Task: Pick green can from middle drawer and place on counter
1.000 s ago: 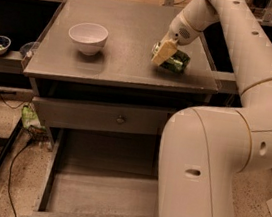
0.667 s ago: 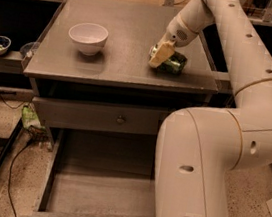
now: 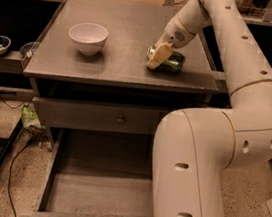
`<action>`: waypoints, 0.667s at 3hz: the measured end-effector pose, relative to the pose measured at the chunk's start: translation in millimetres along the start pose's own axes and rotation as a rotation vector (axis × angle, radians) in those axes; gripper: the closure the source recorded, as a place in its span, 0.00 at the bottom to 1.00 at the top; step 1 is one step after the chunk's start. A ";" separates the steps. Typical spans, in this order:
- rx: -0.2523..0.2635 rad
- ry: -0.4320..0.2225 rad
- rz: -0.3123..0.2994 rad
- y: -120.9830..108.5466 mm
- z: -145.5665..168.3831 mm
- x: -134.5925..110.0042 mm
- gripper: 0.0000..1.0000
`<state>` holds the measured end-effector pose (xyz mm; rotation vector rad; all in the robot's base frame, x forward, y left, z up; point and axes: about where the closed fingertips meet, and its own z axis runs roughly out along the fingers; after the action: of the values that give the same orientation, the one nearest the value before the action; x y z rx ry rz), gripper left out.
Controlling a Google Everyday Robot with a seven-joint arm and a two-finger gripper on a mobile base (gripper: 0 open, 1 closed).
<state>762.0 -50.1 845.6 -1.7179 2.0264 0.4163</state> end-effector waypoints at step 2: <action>0.000 0.000 0.000 0.0 0.1 -0.1 0.50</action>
Offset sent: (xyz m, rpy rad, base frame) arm 0.0000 0.0001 0.0000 0.0001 -0.0001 0.0002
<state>762.0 -50.1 845.6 -1.7181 2.0260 0.4163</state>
